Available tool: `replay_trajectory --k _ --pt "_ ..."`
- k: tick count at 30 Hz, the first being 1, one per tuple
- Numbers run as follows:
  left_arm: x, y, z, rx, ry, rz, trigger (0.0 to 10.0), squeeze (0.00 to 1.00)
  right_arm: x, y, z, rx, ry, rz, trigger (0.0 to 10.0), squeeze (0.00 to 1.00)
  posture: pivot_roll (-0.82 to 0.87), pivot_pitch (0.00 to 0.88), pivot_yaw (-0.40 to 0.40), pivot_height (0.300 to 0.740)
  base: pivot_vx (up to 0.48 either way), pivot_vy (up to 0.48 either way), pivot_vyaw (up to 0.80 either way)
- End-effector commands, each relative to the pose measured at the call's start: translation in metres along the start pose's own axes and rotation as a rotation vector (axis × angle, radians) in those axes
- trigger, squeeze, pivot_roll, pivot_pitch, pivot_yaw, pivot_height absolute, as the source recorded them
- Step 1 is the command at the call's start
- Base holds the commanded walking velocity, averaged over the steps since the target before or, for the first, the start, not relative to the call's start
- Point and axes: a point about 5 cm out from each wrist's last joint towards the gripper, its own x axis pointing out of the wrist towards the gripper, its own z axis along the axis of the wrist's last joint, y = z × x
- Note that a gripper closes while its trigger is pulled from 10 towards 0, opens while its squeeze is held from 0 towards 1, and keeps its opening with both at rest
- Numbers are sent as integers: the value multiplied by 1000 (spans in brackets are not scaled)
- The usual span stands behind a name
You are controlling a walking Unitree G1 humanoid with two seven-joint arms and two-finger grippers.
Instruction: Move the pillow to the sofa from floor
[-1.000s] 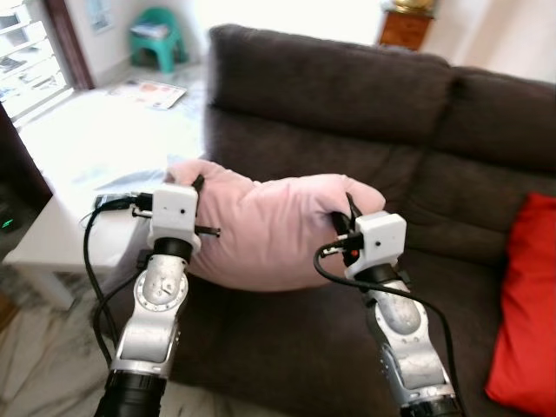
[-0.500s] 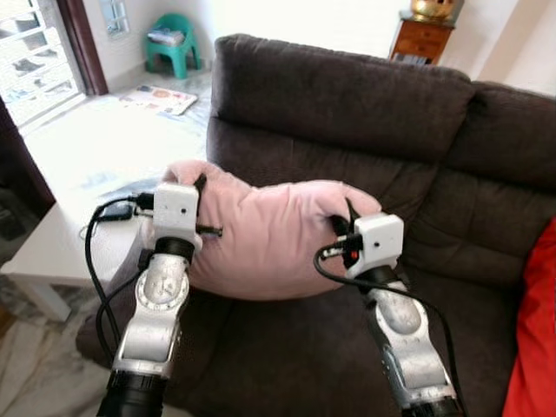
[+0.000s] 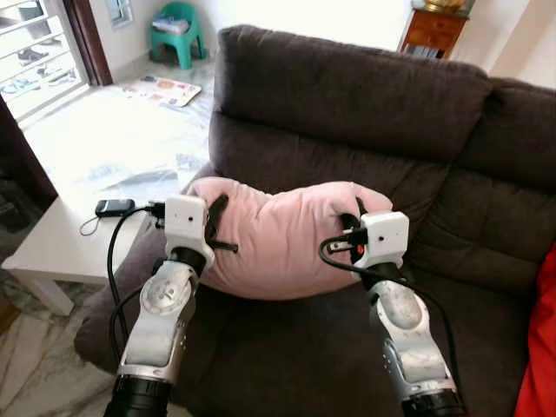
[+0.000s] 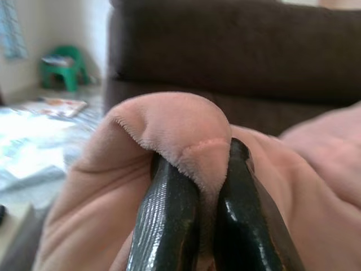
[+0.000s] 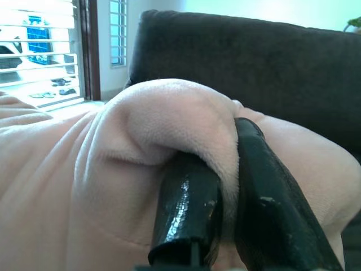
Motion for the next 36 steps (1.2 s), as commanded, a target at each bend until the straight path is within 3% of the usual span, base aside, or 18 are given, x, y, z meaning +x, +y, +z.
replay_trajectory --k 1,4,11,16,23,25,27,36 --pt "3 -24 1 -47 12 -137 10000 0 7 7 14 -9 -57 37 10000 0 43 0 -75 740 0 0 0" --pt "0 -33 -6 -70 66 -226 10000 0 13 5 7 -72 -1 29 10000 0 41 0 -76 740 0 0 0" --pt "-1 -39 -5 -125 78 -278 10000 0 25 8 11 -68 -13 25 10000 0 45 0 -77 740 0 0 0" --pt "-1 -42 -1 -135 84 -323 10000 0 39 22 15 -69 -16 96 10000 0 54 0 -84 740 0 0 0" --pt "-3 -42 0 -144 94 -340 10000 0 41 43 10 -58 6 206 10000 0 65 0 -90 740 0 0 0" --pt "-4 -42 0 -145 98 -342 10000 0 40 44 9 -53 7 213 10000 953 64 0 -88 740 0 0 0" --pt "-4 -43 -1 -146 103 -346 10000 0 39 45 7 -60 14 214 10000 1000 61 0 -87 740 0 0 0" --pt "-4 -45 -2 -145 112 -359 10000 0 40 42 6 -57 12 200 10000 1000 60 0 -85 740 0 0 0"
